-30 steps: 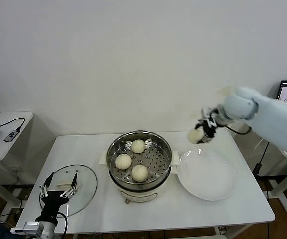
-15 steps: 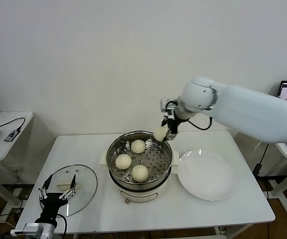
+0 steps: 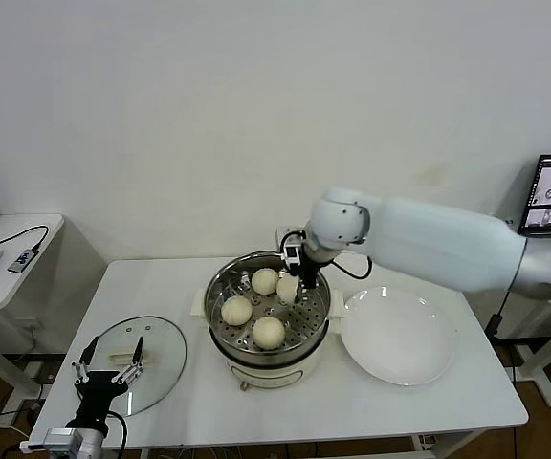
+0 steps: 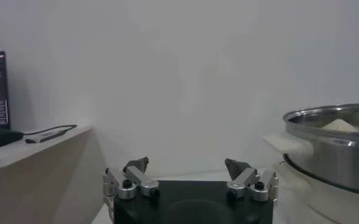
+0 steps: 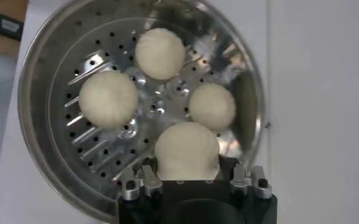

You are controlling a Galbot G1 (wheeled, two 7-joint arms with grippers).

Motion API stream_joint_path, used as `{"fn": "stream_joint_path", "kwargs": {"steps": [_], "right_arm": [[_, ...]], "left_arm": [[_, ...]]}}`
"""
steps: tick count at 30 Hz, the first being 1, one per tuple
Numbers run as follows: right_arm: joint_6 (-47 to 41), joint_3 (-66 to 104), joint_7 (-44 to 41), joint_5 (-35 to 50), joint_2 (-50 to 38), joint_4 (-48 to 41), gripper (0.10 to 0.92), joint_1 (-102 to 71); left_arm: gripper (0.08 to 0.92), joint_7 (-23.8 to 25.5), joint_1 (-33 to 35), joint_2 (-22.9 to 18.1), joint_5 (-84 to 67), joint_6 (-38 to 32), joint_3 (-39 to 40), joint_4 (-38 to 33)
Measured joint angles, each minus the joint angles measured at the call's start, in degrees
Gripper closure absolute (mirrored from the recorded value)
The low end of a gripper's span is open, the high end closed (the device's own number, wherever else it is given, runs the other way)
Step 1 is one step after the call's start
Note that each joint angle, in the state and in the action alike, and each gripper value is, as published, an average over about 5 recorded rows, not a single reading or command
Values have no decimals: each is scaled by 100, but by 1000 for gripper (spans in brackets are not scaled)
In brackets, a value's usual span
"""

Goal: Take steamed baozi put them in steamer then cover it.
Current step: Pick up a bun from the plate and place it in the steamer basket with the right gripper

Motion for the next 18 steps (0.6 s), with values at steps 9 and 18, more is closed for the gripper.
{"fn": "stream_joint_path", "kwargs": {"steps": [9,18], "right_arm": [[-52,-1,-3,-271,43,-113,397,-286],[-76,97,46,-376,45,-113,347,-390]], "left_arm": [[177,0,-58,9,-20,0,1,49],[177,0,-80,22,-21,-2,-1,54]]}}
